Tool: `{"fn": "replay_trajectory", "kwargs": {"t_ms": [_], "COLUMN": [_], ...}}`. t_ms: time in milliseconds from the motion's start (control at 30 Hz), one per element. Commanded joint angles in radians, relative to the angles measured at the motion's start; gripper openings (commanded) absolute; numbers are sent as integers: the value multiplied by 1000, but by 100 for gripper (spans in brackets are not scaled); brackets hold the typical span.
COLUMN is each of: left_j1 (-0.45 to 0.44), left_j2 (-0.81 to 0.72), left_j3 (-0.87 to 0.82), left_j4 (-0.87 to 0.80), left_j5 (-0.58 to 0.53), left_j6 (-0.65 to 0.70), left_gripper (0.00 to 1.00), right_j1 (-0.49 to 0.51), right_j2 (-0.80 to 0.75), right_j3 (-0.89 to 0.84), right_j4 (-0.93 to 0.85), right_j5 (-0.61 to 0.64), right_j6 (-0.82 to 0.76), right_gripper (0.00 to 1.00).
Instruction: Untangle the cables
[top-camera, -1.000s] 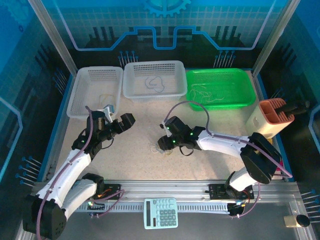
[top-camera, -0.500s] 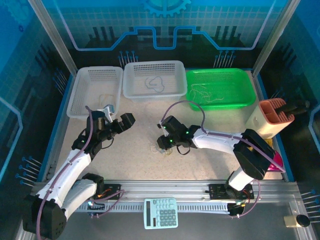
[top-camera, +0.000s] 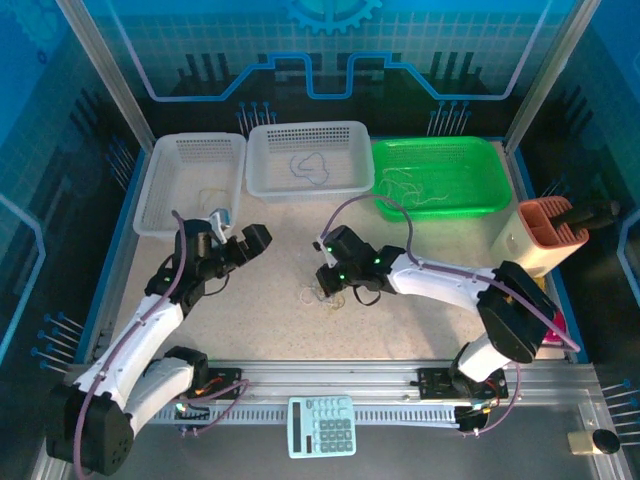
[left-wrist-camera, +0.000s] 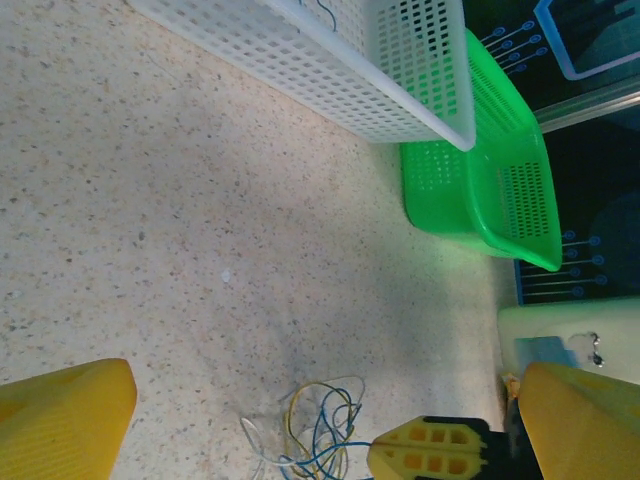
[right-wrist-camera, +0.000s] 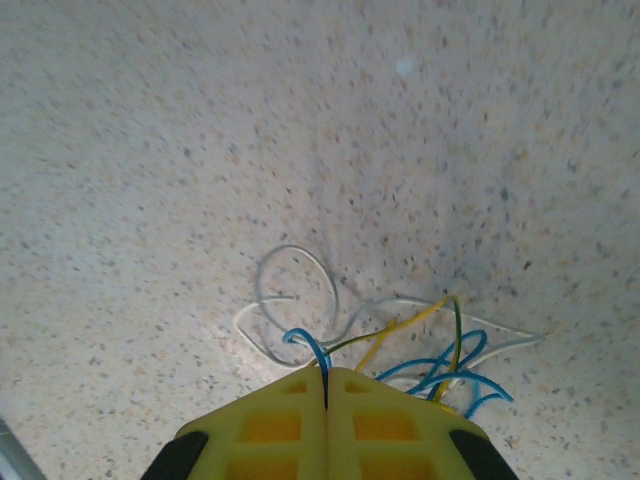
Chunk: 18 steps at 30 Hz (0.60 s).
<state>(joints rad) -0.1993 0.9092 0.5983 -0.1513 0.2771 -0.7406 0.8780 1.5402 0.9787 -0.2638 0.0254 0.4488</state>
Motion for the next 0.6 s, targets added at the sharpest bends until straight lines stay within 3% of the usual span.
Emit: {"fn": "replay_trajectory", "kwargs": {"t_ms": [0, 167, 400, 567], "left_j1": [-3, -5, -42, -79], "left_j2": [13, 30, 37, 65], "left_j3": [52, 68, 97, 96], "left_j4": [34, 126, 148, 135], "left_j5": [98, 190, 207, 211], "left_j6": [-50, -149, -181, -91], "left_gripper": [99, 99, 99, 84], "right_j1": [5, -4, -17, -42], "right_j2": [-85, -156, -236, -267], "right_j3": [52, 49, 18, 16], "right_j4": [-31, 6, 89, 104], "right_j5": [22, 8, -2, -20], "right_j6": [-39, -35, -14, -1], "right_gripper": [0, 0, 0, 0]}}
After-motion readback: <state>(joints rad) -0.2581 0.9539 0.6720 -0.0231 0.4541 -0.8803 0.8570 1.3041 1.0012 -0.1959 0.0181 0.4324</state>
